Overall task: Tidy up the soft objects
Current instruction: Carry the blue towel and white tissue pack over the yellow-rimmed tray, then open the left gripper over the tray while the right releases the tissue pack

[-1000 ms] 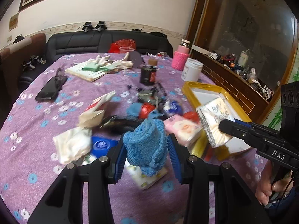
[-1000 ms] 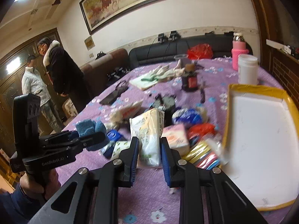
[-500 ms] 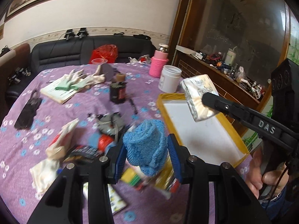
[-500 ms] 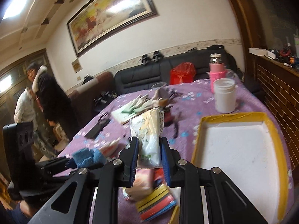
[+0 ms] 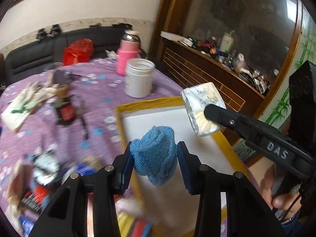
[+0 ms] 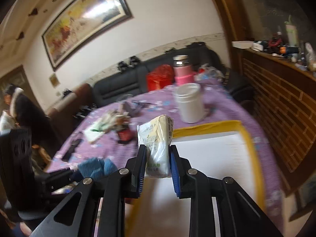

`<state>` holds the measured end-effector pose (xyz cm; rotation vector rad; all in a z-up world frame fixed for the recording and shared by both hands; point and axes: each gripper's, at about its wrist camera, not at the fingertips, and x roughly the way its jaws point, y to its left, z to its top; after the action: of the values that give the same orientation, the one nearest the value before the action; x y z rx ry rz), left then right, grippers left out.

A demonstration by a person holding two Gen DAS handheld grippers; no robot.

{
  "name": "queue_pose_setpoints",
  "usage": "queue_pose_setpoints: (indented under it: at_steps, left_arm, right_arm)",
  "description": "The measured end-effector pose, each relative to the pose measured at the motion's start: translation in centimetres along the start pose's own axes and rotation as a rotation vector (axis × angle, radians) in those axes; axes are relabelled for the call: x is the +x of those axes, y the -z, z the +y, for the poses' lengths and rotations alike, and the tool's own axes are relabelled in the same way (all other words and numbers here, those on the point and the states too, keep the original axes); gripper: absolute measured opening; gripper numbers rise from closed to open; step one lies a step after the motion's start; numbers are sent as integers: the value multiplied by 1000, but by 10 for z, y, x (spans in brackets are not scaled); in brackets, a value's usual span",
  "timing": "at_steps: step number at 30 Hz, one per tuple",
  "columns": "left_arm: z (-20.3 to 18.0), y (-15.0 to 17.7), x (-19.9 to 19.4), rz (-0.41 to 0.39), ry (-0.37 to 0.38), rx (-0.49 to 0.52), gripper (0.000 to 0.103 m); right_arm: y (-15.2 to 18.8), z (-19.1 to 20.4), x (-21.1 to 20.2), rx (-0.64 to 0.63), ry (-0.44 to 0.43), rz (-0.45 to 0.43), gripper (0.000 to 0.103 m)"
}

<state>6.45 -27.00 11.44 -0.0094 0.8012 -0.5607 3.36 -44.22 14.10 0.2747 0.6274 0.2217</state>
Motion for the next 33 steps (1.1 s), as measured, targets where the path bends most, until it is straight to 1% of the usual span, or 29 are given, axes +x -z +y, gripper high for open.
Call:
queue_pose_setpoints:
  at_steps: [3,5,6,8,10,13,15,18,22,24,25,27,30,33]
  left_arm:
    - [-12,-11,34,46,-16,30,40]
    - [-16,-16,58,96,-6,29,40]
    - [-15,-18,70,117,-14,27,40]
    - [-12,-22,94,163,-53,27,40]
    - [-7,-25,108,188,-77,11,40]
    - [-1,-26,125,222,-84,-21,40]
    - [1,-26,133,232,-104,-26,40]
    - [2,-23,136,235,-110,-26,41]
    - [3,-21,137,232,-115,-27,46]
    - [2,-20,138,231,-123,-26,57]
    - [3,-19,138,228,-123,-29,60]
    - [3,-19,136,216,-122,-33,74]
    - [3,-18,130,197,-115,-40,79]
    - [3,-16,124,200,-99,-47,80]
  right_arm:
    - [-9,-27,8,12,38,46,25]
    - [-14,-40,20,10,70,77,25]
    - [-16,-45,27,13,83,94,25]
    - [-20,-55,46,20,95,139,25]
    - [-22,-60,67,26,89,198,25]
    - [-21,-63,92,20,95,259,25]
    - [-18,-64,105,18,101,286,25]
    - [-16,-68,118,28,114,311,25]
    - [-11,-75,127,41,124,324,25]
    - [-9,-79,129,56,122,329,27]
    - [-7,-82,129,63,122,332,27]
    - [-5,-86,129,73,126,337,28]
    - [-5,-90,125,86,126,329,34]
    - [-8,-91,113,88,145,300,48]
